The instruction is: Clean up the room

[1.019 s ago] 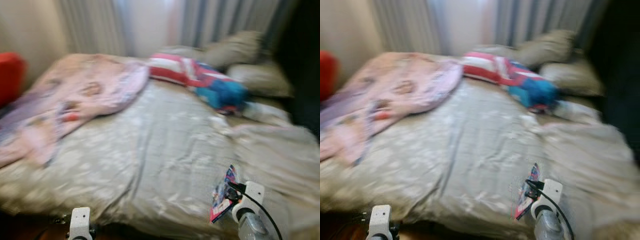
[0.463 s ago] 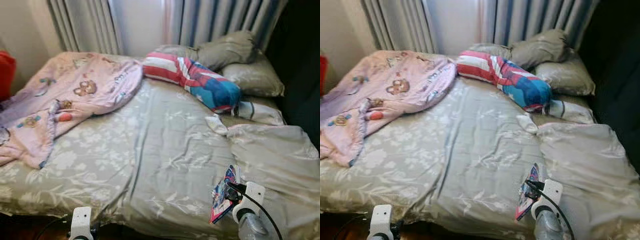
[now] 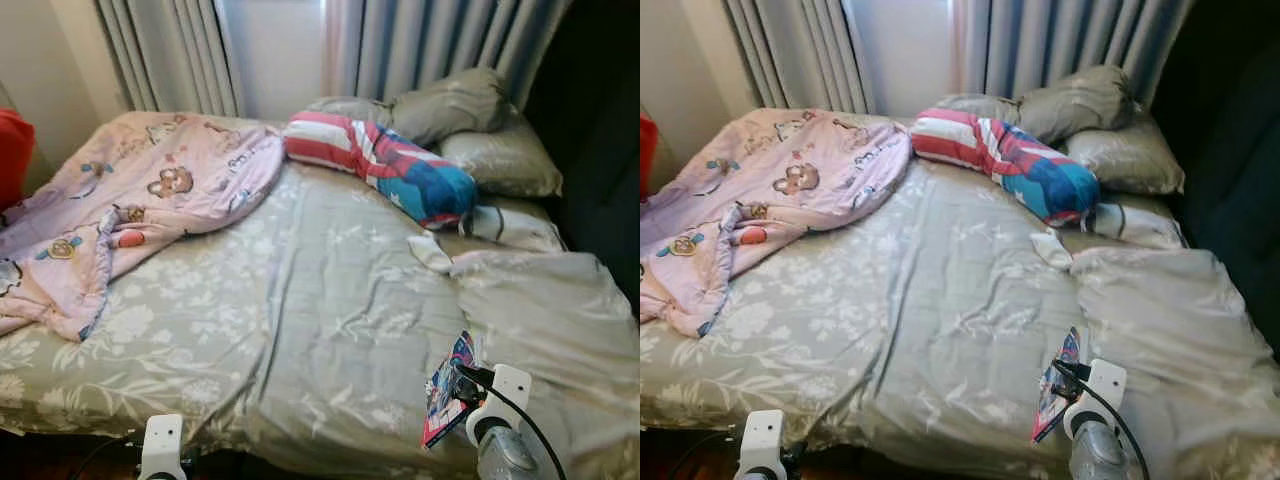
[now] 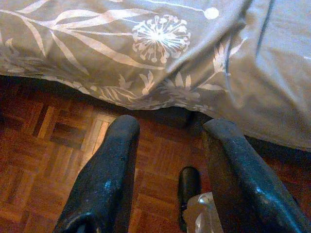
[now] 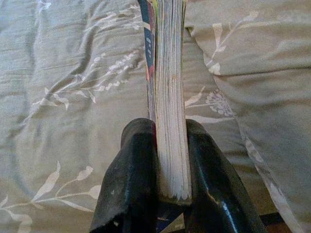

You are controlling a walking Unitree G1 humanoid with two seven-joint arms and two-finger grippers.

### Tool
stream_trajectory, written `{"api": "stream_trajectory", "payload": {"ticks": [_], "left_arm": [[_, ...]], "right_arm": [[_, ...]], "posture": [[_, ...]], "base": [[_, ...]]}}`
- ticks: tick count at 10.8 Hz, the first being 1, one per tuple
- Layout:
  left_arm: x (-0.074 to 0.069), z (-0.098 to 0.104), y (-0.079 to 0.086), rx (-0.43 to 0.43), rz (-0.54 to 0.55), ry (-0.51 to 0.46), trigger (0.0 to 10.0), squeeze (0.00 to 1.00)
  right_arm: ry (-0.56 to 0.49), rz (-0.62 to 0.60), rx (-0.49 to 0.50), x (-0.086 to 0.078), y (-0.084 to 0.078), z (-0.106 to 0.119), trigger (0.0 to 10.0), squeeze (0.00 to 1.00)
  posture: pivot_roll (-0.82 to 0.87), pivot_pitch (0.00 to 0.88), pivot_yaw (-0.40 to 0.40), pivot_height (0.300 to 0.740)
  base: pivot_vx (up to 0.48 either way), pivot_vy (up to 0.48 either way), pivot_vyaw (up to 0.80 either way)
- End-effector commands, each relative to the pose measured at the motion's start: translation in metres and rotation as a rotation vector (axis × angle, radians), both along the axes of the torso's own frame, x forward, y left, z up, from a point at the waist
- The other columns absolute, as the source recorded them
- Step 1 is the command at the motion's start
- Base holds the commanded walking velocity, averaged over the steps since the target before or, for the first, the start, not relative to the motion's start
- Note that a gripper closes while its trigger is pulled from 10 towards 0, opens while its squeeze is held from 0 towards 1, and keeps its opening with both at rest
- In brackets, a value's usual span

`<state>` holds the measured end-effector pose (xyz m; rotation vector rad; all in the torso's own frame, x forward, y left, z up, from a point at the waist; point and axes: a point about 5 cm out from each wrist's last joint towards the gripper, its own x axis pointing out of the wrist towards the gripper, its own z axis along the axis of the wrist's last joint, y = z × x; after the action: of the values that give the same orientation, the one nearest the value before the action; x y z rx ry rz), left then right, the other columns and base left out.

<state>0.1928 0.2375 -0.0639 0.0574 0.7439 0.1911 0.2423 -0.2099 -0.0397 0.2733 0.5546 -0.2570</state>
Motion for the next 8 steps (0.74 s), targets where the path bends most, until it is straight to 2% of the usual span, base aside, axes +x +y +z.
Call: {"api": "stream_trajectory", "payload": {"ticks": [1,5,8], "left_arm": [[-0.0009,-0.0006,-0.0009,-0.006,0.013,-0.004,10.0,0.00],[-0.0009,-0.0004,-0.0011,-0.007,0.019,-0.009,10.0,0.00],[-0.0013,-0.0002,0.0003,-0.008,0.021,-0.011,10.0,0.00]], "right_arm": [[-0.049,-0.007,-0.014,0.0085,-0.0031,0.0082,10.0,0.00],[-0.061,-0.013,-0.012,0.0103,-0.0033,0.0099,10.0,0.00],[-0.064,-0.022,-0.018,0.0109,-0.0043,0.0107,10.0,0.00]], "posture": [[0.17,0.000,-0.045,0.740],[0.17,0.014,-0.045,0.740],[0.18,0.012,-0.042,0.740]], "base": [[0.270,0.000,0.00],[0.274,0.000,0.00],[0.000,0.000,0.00]]}}
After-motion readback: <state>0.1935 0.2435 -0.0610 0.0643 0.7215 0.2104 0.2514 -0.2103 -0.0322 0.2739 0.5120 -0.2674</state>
